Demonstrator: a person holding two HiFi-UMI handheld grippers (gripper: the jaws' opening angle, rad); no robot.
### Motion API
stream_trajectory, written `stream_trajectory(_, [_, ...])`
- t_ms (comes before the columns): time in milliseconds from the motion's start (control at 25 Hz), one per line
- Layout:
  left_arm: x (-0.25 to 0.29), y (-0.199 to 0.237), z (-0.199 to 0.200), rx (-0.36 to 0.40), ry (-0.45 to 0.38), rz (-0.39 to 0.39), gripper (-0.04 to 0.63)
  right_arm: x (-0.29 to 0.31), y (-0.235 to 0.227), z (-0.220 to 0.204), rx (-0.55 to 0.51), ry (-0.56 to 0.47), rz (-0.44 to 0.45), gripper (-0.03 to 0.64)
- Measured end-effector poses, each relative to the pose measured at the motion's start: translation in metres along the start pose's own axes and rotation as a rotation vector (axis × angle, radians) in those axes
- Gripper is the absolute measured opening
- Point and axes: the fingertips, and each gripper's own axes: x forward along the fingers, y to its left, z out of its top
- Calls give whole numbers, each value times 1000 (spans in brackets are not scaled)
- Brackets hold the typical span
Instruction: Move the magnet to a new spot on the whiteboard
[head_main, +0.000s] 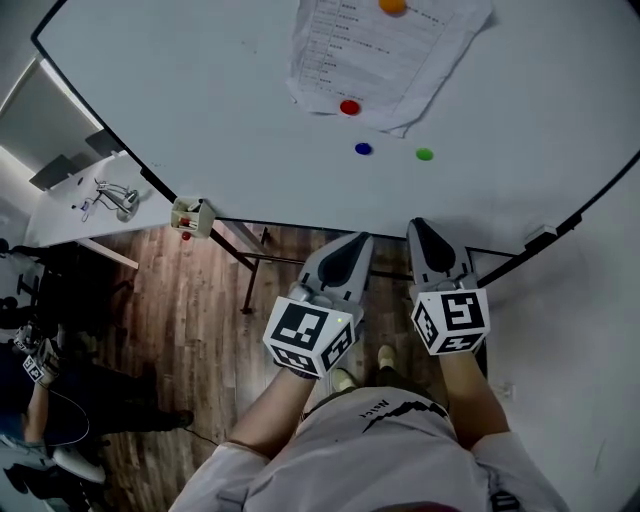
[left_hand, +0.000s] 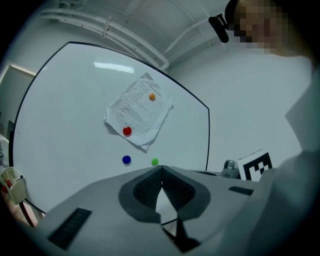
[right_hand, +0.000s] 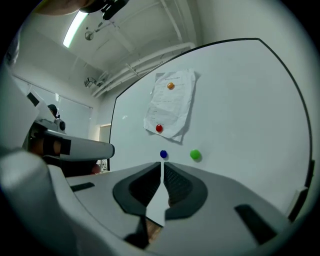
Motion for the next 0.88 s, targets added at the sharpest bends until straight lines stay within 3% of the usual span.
stream_trajectory(880, [-20,-9,15,20,-13,31,9,-16,39,12,-8,1,132,14])
